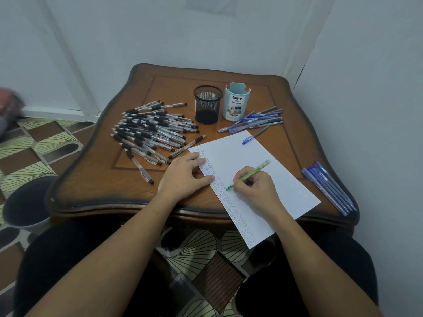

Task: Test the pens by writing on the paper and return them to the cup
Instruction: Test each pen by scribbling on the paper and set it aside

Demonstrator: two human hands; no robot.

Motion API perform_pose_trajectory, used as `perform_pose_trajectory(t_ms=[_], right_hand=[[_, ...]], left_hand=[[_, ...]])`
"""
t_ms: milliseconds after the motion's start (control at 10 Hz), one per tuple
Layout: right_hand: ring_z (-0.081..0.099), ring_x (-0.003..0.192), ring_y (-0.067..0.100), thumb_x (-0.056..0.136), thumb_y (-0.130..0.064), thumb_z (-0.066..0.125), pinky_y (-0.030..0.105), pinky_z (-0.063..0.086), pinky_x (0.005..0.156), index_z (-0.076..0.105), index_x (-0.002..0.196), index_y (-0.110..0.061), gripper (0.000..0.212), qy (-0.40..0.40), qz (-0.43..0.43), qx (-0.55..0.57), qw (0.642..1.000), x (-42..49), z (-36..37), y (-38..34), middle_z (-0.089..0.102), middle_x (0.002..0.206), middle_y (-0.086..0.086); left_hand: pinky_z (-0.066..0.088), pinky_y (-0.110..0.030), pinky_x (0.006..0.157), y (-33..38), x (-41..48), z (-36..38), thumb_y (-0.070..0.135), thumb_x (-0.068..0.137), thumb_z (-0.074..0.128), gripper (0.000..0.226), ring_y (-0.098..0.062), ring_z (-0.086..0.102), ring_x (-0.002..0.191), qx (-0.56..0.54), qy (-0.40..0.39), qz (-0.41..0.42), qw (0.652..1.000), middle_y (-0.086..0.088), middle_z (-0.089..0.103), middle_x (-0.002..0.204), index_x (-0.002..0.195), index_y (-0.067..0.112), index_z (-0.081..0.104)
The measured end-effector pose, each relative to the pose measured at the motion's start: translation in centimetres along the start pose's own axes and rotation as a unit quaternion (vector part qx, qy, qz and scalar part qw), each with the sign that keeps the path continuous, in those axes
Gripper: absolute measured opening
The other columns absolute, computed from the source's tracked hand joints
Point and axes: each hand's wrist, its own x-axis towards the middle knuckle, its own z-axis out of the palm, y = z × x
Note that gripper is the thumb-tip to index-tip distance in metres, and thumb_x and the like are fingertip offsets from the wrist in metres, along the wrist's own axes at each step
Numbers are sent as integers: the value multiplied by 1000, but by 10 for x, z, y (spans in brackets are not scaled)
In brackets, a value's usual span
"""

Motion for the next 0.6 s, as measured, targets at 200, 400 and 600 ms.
perform_pose_trajectory(t_ms=[200, 400, 600], right_hand=[[41, 56, 6, 87, -5, 62, 20, 33, 51, 67, 73, -16, 19, 3, 0, 1, 1000, 0, 0, 0, 51, 56, -10], [39, 53, 4, 87, -6, 60, 20, 30, 49, 66, 74, -13, 17, 2, 0, -9, 1000, -1, -1, -1, 48, 53, -11], [40, 53, 2, 88, -5, 60, 16, 31, 50, 65, 73, -14, 18, 8, -1, -10, 1000, -2, -1, -4, 48, 54, -12]], left_hand=[[24, -42, 116, 0, 0, 1, 66, 83, 58, 69, -14, 27, 143, 1, 0, -1, 1000, 11, 34, 154, 142, 33, 46], [24, -41, 115, 0, 0, 1, 65, 83, 59, 69, -14, 27, 142, 1, 3, -3, 1000, 12, 34, 154, 142, 33, 46], [24, -41, 115, 0, 0, 1, 65, 83, 59, 69, -14, 27, 142, -2, 4, -3, 1000, 12, 34, 154, 142, 33, 47]])
